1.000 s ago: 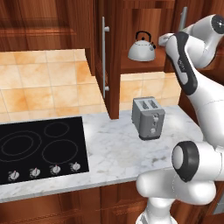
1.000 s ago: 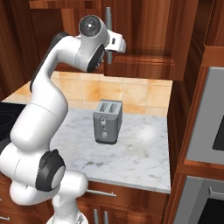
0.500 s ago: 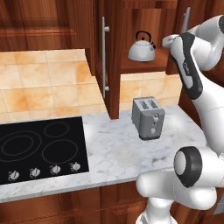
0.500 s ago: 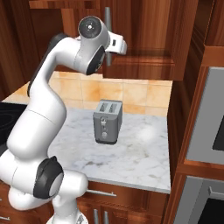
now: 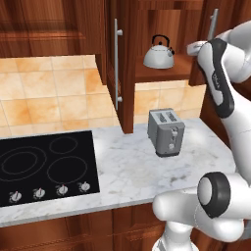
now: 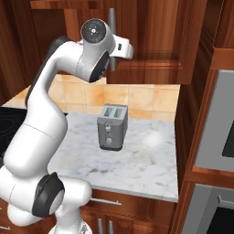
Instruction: Open the cabinet, pick the kettle from the cabinet, and place it in the sink.
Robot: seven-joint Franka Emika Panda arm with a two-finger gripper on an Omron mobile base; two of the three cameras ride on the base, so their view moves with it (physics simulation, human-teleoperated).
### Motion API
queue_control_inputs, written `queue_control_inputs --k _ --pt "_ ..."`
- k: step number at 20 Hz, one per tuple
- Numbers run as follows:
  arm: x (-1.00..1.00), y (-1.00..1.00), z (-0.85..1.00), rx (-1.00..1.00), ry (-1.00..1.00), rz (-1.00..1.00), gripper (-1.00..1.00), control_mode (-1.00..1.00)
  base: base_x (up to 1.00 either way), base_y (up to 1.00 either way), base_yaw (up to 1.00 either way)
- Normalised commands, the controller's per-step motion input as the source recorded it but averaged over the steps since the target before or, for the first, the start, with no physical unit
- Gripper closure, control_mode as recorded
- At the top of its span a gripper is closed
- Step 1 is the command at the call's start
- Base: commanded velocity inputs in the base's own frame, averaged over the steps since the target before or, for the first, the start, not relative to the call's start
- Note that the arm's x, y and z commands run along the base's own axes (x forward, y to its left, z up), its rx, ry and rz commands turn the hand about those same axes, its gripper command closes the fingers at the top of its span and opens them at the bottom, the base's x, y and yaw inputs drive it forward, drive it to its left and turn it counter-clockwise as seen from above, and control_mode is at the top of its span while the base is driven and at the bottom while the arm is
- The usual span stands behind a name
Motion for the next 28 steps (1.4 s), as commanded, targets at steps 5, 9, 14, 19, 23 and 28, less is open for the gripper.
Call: queue_control_inputs --k 5,9,14,19,23,28 --pt "-0.41 0.00 0.15 0.00 0.00 0.03 1.00 -1.00 0.00 0.00 0.00" --pt "-0.43 0.00 0.17 0.00 0.00 0.06 1.00 -1.00 0.00 0.00 0.00" --pt "-0.46 0.00 0.17 0.00 0.00 0.08 1.00 -1.00 0.00 0.00 0.00" --pt "-0.46 0.05 0.10 0.00 0.00 0.05 1.00 -1.00 0.00 0.00 0.00" --pt "-0.31 0.19 0.01 0.00 0.00 0.00 1.00 -1.00 0.00 0.00 0.00" --pt "-0.15 0.26 0.01 0.00 0.02 0.00 -1.00 -1.00 0.00 0.00 0.00"
